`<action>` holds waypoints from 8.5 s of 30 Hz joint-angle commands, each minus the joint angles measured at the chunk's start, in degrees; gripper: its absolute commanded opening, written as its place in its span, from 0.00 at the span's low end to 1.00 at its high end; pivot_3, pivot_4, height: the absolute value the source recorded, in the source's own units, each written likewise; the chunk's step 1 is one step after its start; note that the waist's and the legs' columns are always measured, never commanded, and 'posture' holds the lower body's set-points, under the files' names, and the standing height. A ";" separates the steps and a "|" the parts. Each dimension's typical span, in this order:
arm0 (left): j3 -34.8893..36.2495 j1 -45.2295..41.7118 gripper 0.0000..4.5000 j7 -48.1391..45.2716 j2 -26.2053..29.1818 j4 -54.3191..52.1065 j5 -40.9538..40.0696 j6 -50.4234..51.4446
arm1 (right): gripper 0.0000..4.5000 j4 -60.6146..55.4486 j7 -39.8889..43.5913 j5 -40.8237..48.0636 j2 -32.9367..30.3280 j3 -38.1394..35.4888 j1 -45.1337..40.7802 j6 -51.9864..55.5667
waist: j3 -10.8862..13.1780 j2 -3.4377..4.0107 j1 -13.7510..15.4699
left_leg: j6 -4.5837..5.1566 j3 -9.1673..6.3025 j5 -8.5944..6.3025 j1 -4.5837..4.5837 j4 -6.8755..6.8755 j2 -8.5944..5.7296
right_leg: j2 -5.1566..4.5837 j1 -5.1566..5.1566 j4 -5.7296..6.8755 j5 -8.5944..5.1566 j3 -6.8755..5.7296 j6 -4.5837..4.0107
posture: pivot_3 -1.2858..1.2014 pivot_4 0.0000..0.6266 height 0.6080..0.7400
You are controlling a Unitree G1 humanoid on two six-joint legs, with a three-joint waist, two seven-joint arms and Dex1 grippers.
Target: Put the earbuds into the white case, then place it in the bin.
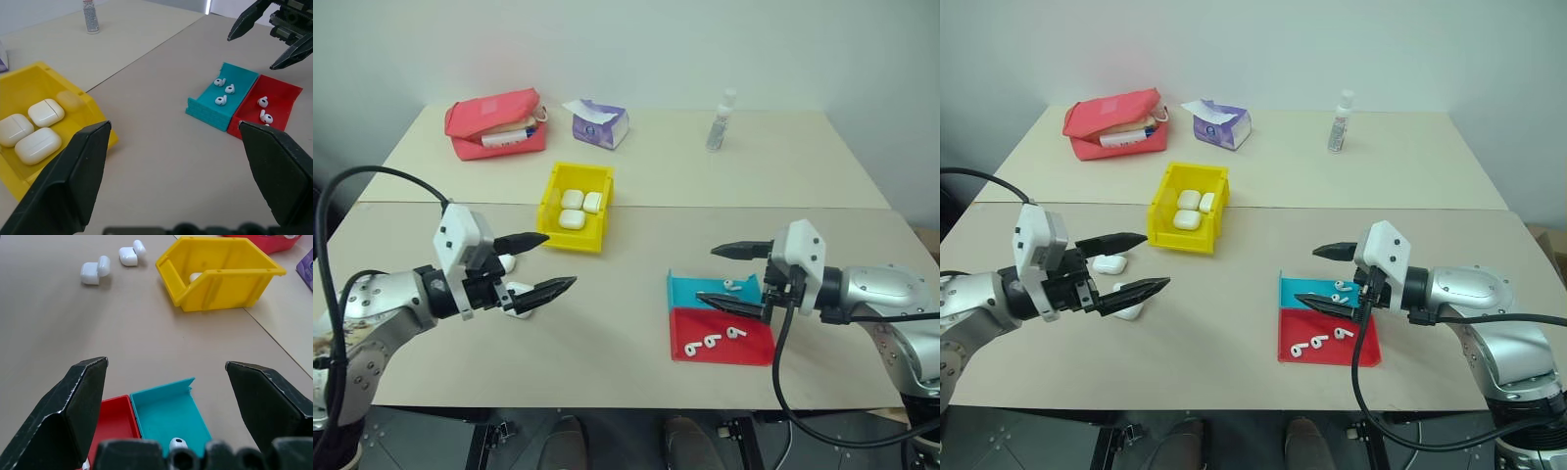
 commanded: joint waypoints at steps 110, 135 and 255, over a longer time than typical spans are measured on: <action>-0.62 -15.63 0.62 12.34 1.90 13.21 -23.33 7.27 | 1.00 -6.89 -10.17 -1.46 6.69 2.29 2.95 -1.86 | -0.01 -0.07 1.72 | -0.36 -0.50 0.21 0.05 0.04 -0.14 | -0.11 0.34 0.01 0.01 -0.53 -0.03 | 0.52 0.24 1.00; -22.67 -26.92 0.62 -27.55 -27.45 26.51 8.00 -31.64 | 0.65 -7.34 6.20 -3.06 -22.50 7.92 -12.31 12.88 | -0.05 0.04 1.05 | 0.01 -0.60 0.02 -0.16 0.19 -0.15 | -0.07 0.39 -0.32 0.00 -0.53 0.03 | 0.52 0.24 1.00; -22.37 -34.48 0.62 -28.57 -27.05 29.19 6.34 -20.66 | 0.14 -14.89 -21.61 25.65 25.55 -17.77 -20.24 29.04 | -0.04 0.14 -0.02 | 0.02 -0.77 0.02 -0.22 0.16 -0.15 | -0.05 0.39 -0.19 -0.03 -0.66 0.06 | 0.52 0.24 1.00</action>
